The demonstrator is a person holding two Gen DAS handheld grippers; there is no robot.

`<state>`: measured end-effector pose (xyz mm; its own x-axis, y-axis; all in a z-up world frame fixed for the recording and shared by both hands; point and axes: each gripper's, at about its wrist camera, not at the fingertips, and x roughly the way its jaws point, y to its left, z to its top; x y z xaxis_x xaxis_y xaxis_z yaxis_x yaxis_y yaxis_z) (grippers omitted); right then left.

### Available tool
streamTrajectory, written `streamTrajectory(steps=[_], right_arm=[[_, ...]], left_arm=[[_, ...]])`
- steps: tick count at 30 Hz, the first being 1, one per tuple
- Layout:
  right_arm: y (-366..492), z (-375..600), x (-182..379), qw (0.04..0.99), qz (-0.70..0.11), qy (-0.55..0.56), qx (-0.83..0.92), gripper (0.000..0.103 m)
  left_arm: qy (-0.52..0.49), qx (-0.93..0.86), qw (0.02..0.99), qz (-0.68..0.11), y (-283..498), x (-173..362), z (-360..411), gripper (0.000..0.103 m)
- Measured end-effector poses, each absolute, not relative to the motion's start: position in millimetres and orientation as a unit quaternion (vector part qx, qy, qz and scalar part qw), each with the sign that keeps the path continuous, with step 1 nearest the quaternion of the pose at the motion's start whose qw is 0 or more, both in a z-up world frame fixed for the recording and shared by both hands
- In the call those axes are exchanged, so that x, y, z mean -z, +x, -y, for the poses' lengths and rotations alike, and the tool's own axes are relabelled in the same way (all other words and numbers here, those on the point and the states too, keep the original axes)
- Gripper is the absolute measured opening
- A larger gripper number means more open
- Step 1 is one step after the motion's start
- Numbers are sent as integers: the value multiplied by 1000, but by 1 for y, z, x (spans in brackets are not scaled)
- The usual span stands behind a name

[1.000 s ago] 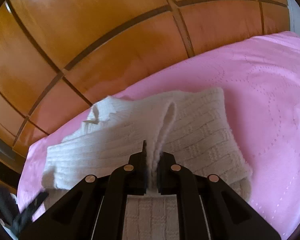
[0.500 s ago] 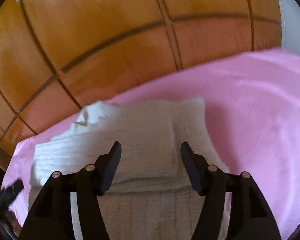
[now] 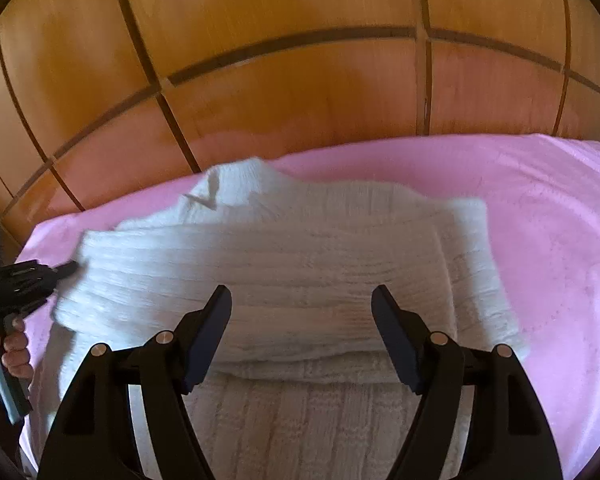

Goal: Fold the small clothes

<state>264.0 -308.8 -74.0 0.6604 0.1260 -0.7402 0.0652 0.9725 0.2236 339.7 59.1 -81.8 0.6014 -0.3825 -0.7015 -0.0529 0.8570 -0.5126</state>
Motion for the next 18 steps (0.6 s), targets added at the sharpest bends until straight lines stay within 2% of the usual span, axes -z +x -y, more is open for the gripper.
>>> streamTrajectory(steps=[4, 6, 7, 8, 9, 11, 12, 15, 18], right_arm=[[272, 302, 97, 896, -434, 90, -1, 79], [273, 296, 104, 901, -428, 75, 4, 85], [274, 294, 105, 901, -429, 69, 6, 86], [275, 293, 105, 900, -430, 67, 8, 88], [275, 294, 106, 900, -430, 67, 8, 89], [275, 294, 108, 901, -429, 68, 8, 90], [275, 294, 108, 901, -428, 67, 9, 90], [275, 291, 109, 902, -428, 62, 10, 93], [277, 290, 111, 901, -429, 58, 10, 94]], left_arm=[[-129, 38, 884, -449, 336, 94, -34, 11], [-102, 25, 888, -449, 337, 101, -27, 12], [-91, 15, 892, -443, 334, 98, -25, 16], [-84, 3, 894, -439, 333, 95, -23, 28], [-76, -9, 899, -432, 329, 89, -22, 34], [-62, -15, 909, -411, 317, 77, -18, 53], [-58, -13, 913, -404, 310, 72, -15, 58], [-50, 7, 925, -378, 286, 63, -6, 59], [-4, 26, 908, -418, 288, 85, 19, 59]])
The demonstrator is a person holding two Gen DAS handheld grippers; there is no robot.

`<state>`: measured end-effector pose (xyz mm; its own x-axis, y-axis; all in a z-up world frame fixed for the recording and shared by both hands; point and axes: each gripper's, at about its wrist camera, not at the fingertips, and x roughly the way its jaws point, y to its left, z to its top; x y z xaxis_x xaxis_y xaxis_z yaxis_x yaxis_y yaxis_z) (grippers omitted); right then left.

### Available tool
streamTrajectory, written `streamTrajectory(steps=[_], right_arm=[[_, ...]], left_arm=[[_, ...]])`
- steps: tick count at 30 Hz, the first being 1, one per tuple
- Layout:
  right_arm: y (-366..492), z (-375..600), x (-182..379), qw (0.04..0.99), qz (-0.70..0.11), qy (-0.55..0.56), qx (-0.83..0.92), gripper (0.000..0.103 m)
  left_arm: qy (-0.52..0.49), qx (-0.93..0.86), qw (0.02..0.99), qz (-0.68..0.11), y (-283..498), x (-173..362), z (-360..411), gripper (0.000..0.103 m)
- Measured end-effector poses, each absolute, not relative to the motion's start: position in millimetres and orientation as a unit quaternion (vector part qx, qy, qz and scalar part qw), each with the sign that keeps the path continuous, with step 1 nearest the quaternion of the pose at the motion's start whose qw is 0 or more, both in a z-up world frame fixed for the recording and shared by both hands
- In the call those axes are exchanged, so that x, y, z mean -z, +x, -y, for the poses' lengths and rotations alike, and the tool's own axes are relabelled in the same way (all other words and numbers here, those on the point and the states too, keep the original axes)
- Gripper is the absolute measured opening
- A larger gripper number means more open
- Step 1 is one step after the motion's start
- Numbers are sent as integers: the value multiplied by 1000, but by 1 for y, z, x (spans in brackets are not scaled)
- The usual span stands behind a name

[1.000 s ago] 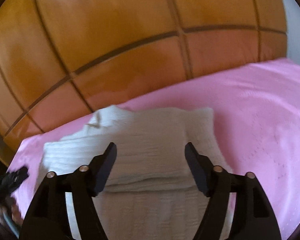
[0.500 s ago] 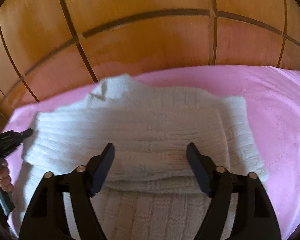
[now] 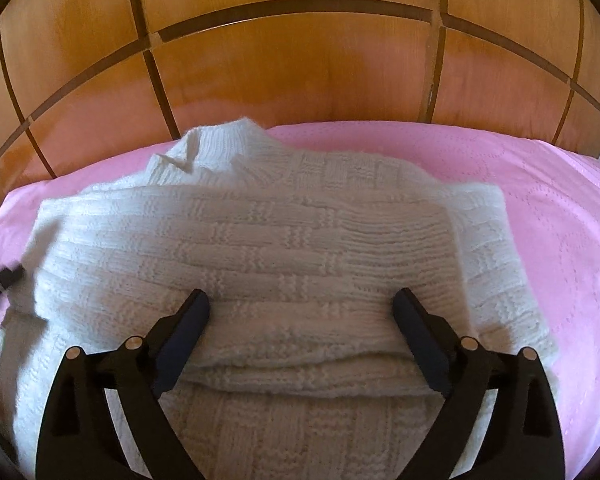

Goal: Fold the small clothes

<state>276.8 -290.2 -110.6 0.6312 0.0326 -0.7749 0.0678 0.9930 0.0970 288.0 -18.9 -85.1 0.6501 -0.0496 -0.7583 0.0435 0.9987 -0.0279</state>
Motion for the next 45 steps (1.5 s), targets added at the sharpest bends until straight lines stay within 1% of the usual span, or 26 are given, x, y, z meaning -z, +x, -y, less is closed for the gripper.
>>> streamTrajectory(steps=[2, 3, 5, 7, 11, 16, 23, 29, 35, 45], right_arm=[[278, 290, 111, 901, -431, 59, 8, 95], [278, 290, 111, 900, -431, 59, 7, 96], [276, 292, 107, 900, -430, 66, -2, 101], [268, 294, 99, 903, -422, 75, -1, 101], [243, 301, 91, 903, -415, 113, 0, 101], [203, 318, 92, 894, -430, 121, 13, 101], [144, 346, 94, 887, -443, 123, 39, 101], [103, 350, 105, 878, -458, 136, 35, 101], [75, 342, 108, 873, -471, 126, 12, 101], [26, 351, 108, 847, -493, 195, -33, 101]], left_arm=[[11, 20, 903, -429, 291, 97, 24, 59], [8, 18, 904, -427, 291, 93, 23, 59], [-19, 24, 906, -422, 285, 83, 17, 59], [-32, 29, 909, -415, 278, 74, 14, 59], [-37, 37, 916, -397, 250, 64, 9, 67], [-59, 46, 914, -400, 216, 64, 7, 67], [-56, 48, 915, -397, 171, 63, -2, 67], [-59, 46, 913, -400, 146, 66, -11, 67], [-59, 44, 911, -406, 125, 71, -22, 67], [-68, 43, 903, -421, 99, 83, -40, 67]])
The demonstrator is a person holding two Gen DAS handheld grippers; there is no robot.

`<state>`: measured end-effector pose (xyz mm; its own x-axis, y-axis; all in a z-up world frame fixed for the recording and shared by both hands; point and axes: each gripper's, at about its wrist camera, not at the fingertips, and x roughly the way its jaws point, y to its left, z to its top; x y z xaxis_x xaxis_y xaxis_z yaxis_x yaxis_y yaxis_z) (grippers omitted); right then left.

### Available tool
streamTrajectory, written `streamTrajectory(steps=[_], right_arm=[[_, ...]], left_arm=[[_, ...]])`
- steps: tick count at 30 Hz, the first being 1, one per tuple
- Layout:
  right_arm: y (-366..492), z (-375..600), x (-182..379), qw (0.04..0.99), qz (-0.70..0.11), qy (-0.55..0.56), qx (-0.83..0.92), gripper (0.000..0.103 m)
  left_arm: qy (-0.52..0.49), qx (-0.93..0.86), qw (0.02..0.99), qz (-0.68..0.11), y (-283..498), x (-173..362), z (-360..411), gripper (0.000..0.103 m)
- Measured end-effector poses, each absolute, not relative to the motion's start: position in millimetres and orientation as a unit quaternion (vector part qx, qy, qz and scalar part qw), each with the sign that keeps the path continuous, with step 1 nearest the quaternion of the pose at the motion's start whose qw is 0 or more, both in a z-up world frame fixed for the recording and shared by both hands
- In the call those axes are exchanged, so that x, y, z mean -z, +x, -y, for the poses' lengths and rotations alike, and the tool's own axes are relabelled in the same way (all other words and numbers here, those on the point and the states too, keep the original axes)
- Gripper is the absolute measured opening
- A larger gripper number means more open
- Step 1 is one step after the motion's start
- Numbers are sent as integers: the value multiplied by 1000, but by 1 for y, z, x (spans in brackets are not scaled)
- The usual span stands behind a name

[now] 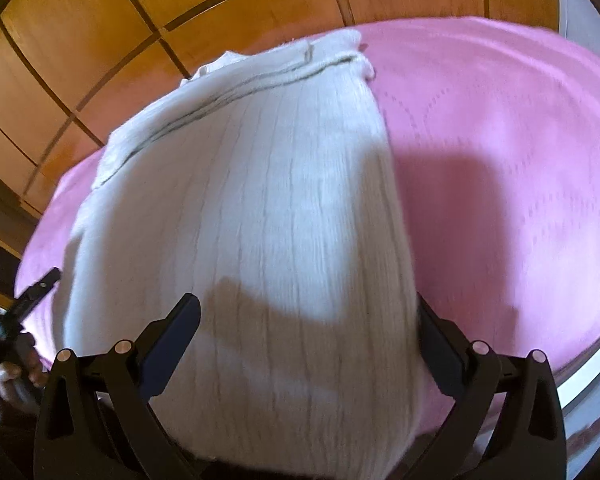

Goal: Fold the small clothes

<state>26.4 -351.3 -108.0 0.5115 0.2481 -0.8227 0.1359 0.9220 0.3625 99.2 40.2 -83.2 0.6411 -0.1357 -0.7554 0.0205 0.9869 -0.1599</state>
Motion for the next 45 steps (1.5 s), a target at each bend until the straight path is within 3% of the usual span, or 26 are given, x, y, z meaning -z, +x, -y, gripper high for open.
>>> streamTrajectory(steps=[4, 7, 12, 13, 15, 16, 17, 21, 29, 37, 38, 39, 41, 42, 45], right_arm=[[11, 353, 109, 834, -505, 214, -55, 96], [1, 351, 108, 826, -515, 217, -74, 83], [-11, 352, 111, 814, -534, 209, -87, 54], [-12, 352, 112, 813, -536, 210, -90, 50], [-14, 353, 115, 808, -542, 211, -94, 31], [-15, 353, 117, 806, -544, 212, -95, 25], [-15, 353, 117, 805, -544, 216, -98, 13], [-12, 351, 99, 812, -525, 225, -120, 9], [36, 371, 52, 842, -438, 286, -134, 8], [128, 410, 77, 829, -423, 360, -67, 9], [135, 414, 80, 826, -423, 367, -66, 14], [142, 418, 81, 824, -420, 376, -56, 35], [142, 427, 74, 826, -404, 389, -60, 66], [139, 431, 70, 831, -391, 392, -62, 71], [126, 438, 64, 839, -377, 385, -71, 81]], left_arm=[[-65, 58, 895, -437, 84, 89, -46, 67], [-72, 87, 887, -447, 68, 91, -50, 67], [-91, 149, 863, -474, 44, 97, -54, 64], [-93, 164, 857, -479, 40, 98, -54, 55], [-95, 176, 852, -484, 35, 101, -55, 39], [-98, 183, 847, -489, 35, 102, -55, 16], [-100, 184, 845, -491, 35, 104, -57, 6], [-137, 220, 844, -469, 33, 87, -66, 5], [-230, 261, 842, -413, 81, 47, -74, 5], [-242, 194, 847, -431, 186, 55, -58, 5], [-242, 177, 848, -436, 196, 56, -58, 6], [-250, 164, 846, -442, 204, 57, -60, 9], [-270, 159, 841, -440, 211, 56, -70, 62], [-277, 154, 847, -426, 208, 55, -76, 69], [-275, 159, 852, -417, 198, 59, -92, 69]])
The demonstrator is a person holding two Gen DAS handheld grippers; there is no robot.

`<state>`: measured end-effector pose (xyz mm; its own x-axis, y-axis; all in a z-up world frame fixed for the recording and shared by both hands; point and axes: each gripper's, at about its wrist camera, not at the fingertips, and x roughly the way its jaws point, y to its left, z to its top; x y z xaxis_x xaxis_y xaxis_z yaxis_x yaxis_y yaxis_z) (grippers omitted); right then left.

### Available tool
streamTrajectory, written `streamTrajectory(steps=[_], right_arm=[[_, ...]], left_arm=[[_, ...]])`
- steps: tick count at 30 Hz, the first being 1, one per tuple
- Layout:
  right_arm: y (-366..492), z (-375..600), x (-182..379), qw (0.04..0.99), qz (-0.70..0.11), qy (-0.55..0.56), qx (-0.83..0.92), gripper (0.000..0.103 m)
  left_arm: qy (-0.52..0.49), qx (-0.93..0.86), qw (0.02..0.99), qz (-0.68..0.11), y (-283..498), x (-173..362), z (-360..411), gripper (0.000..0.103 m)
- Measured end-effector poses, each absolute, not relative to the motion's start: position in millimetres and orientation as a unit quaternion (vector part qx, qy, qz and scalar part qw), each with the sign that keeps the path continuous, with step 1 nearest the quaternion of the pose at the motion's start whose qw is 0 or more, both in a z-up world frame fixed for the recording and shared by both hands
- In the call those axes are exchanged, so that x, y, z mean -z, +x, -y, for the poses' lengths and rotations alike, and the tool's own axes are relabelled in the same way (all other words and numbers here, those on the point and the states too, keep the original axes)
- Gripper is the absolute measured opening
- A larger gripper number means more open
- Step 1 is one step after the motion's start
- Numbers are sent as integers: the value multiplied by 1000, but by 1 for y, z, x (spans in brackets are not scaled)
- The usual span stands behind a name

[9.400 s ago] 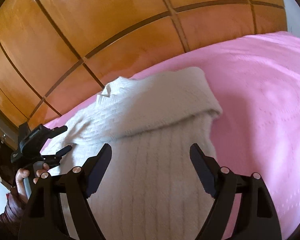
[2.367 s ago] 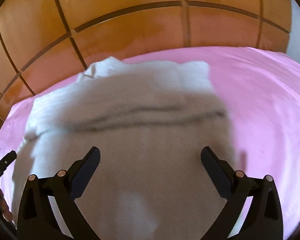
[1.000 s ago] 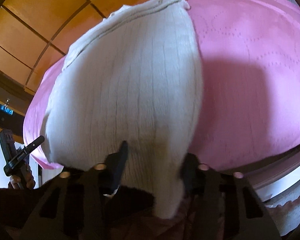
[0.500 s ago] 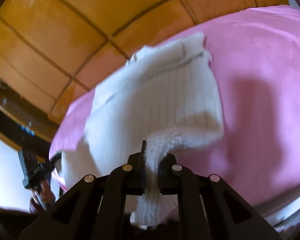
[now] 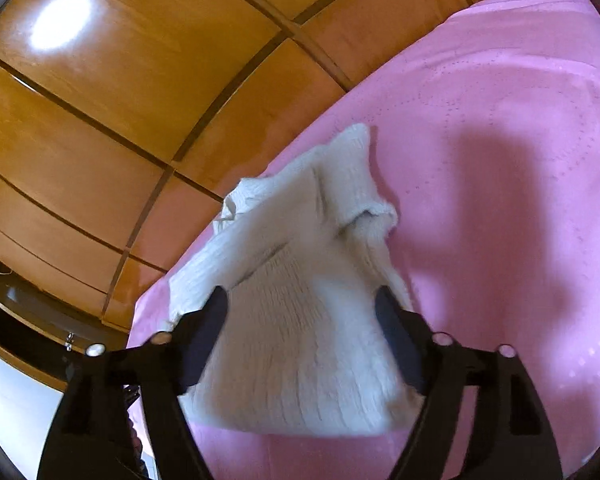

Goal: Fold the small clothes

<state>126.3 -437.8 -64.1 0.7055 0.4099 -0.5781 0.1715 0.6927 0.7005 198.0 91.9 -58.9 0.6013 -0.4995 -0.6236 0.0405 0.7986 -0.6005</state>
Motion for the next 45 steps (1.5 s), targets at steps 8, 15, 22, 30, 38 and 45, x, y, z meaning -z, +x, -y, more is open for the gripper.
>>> streamTrajectory(steps=[8, 15, 22, 30, 38, 45], right_arm=[[92, 405, 100, 849, -443, 282, -56, 69], [105, 379, 97, 859, -447, 246, -43, 21], [71, 385, 65, 868, -416, 262, -64, 18], [18, 387, 65, 857, -441, 257, -73, 17], [-9, 387, 78, 847, -474, 233, -54, 38], [20, 367, 43, 886, -422, 182, -59, 47]], left_arm=[[-236, 187, 840, -451, 154, 99, -93, 69], [-190, 189, 854, -446, 161, 95, -63, 16], [-215, 198, 852, -434, 132, 87, -81, 11], [-240, 205, 838, -445, 69, 83, -94, 11], [-192, 154, 854, -458, 30, 79, -94, 13], [-151, 237, 877, -390, 61, 36, -59, 35]])
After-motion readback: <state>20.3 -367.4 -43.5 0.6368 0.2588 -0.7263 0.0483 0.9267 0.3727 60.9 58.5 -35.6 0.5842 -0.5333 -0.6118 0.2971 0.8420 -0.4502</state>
